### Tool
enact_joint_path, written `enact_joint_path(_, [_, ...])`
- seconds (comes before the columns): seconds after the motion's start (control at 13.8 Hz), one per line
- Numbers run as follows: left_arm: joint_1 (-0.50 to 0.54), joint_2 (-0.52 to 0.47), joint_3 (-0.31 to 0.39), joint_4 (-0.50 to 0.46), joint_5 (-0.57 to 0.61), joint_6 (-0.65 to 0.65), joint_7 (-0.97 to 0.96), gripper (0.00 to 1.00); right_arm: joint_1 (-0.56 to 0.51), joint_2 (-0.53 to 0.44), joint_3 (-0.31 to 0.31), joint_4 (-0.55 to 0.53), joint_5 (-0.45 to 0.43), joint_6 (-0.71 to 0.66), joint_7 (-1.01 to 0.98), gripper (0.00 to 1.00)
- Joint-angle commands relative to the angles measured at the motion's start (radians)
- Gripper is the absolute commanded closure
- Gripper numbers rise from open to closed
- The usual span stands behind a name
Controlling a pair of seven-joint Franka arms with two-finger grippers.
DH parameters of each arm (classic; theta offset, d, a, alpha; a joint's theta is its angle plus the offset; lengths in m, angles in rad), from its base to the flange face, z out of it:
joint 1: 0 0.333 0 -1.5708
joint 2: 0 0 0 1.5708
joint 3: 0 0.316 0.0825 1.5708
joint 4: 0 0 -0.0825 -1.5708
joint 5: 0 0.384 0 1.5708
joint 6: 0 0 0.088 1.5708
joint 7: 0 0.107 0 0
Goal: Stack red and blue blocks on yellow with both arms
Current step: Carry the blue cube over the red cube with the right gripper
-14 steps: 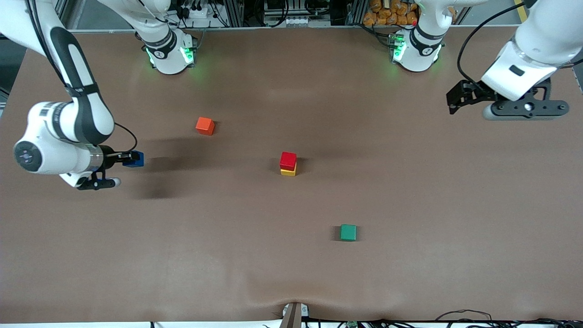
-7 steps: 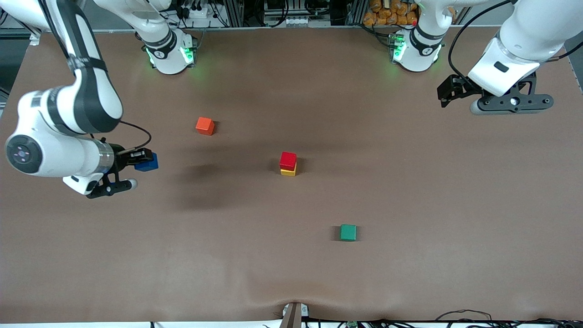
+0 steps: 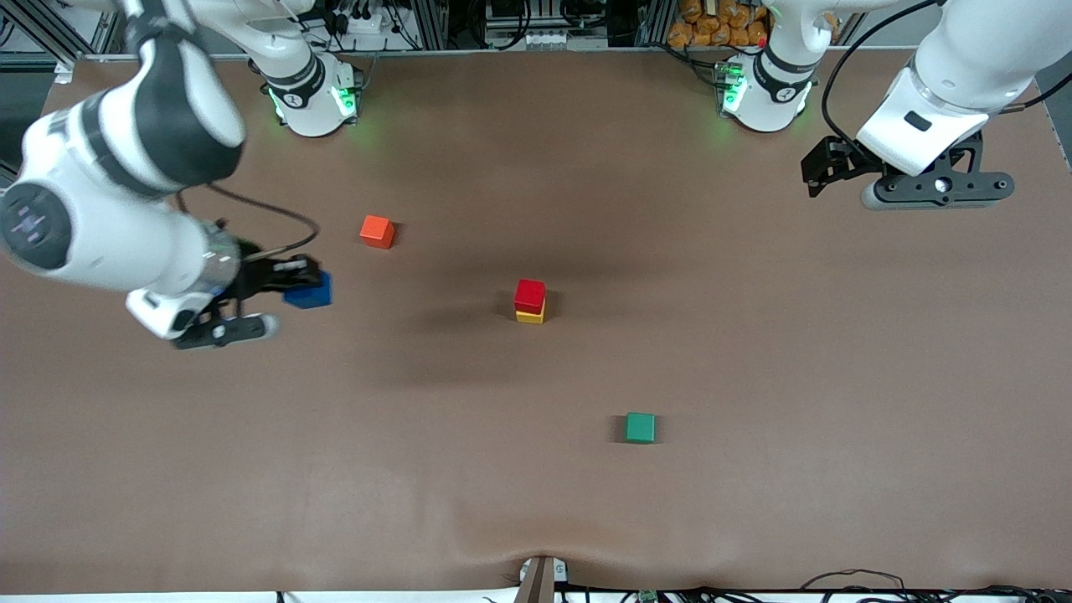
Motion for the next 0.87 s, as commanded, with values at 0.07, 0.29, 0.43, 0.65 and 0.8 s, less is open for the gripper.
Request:
enact_joint_path(0.07, [0.007, -0.031, -0.01, -0.025, 0.016, 0.025, 0.008, 0.0, 0.144, 0.015, -0.014, 0.106, 0.011, -0.01, 0.055, 0.85])
enact_joint_path(0.29, [0.009, -0.031, -0.015, -0.027, 0.016, 0.031, 0.014, 0.0, 0.226, 0.076, -0.014, 0.16, 0.009, 0.045, 0.177, 0.87])
enact_joint_path(0.43, [0.01, -0.029, -0.015, -0.028, 0.016, 0.031, 0.046, 0.0, 0.278, 0.155, -0.014, 0.226, 0.008, 0.079, 0.323, 0.87])
enact_joint_path(0.65, [0.013, -0.032, -0.01, -0.03, 0.014, 0.031, 0.079, 0.0, 0.335, 0.242, -0.017, 0.287, 0.002, 0.096, 0.37, 0.87])
enact_joint_path(0.8, [0.013, -0.037, -0.007, -0.033, 0.011, 0.031, 0.08, 0.0, 0.381, 0.27, -0.023, 0.286, -0.015, 0.131, 0.38, 0.87])
